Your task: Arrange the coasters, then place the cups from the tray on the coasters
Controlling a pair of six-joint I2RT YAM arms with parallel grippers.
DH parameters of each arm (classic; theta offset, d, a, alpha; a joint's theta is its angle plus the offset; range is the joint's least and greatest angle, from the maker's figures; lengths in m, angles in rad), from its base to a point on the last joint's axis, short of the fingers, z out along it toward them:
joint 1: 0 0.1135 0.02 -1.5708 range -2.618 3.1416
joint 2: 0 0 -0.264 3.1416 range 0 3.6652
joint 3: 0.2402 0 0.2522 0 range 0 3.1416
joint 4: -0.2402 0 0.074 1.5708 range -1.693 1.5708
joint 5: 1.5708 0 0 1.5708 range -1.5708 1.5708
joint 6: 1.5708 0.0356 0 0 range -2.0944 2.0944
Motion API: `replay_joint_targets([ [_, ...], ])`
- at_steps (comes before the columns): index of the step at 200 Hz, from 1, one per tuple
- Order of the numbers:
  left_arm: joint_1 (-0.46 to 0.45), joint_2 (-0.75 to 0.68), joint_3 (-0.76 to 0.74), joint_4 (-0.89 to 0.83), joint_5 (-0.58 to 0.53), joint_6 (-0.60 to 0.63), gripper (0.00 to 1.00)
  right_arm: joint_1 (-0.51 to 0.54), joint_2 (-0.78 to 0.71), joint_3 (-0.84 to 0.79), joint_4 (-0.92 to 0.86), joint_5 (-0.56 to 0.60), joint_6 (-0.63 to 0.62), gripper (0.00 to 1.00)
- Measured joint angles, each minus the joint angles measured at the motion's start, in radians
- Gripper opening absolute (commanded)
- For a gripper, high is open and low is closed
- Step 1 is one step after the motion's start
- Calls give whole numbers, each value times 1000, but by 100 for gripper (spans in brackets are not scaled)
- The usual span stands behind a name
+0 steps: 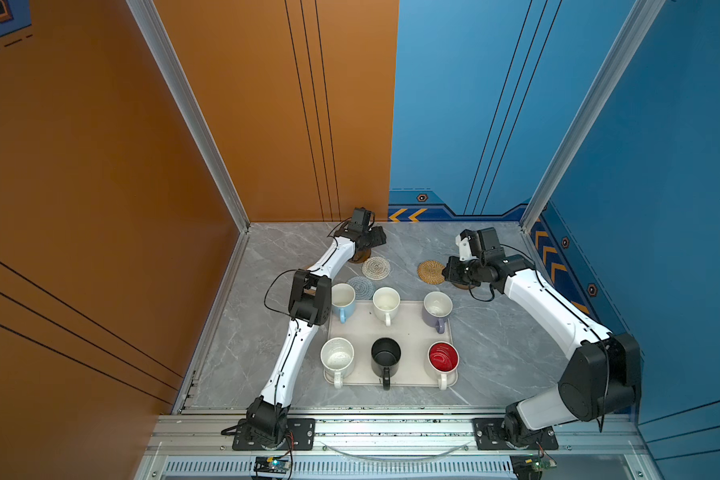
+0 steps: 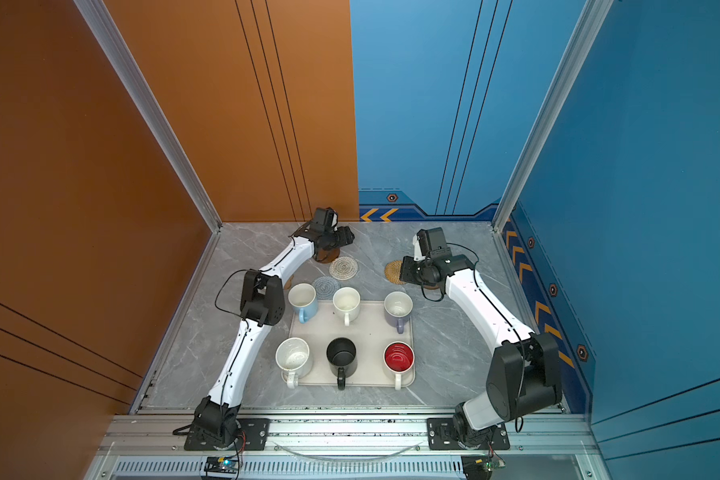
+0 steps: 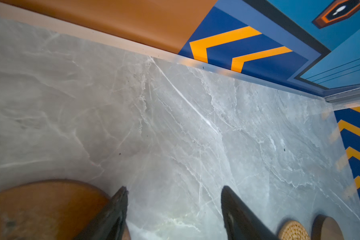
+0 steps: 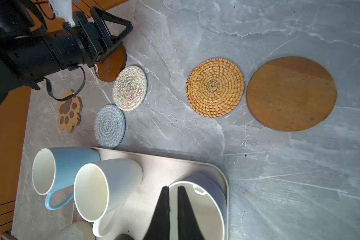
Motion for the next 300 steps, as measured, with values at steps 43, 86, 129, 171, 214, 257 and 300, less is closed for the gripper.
replay_joint_targets([
  [43,0,19,0,64,31,-57,71,-15,-36,-25,0,4,1,10],
  [86,0,21,0,63,32,-66,69,-20,-45,-34,0,4,2,10],
  [129,0,6,-42,63,5,-40,69,-20,-45,-34,0,4,2,10],
  [171,5,-15,-72,59,-6,-24,69,-20,-45,-34,0,4,2,10],
  [214,19,-65,-149,51,-24,-16,69,-20,-45,-35,1,4,7,10],
  [257,37,-127,-239,37,-40,-5,69,-20,-45,-36,1,4,17,10],
  [300,46,-156,-269,7,-50,10,69,-18,-45,-36,5,3,20,10],
])
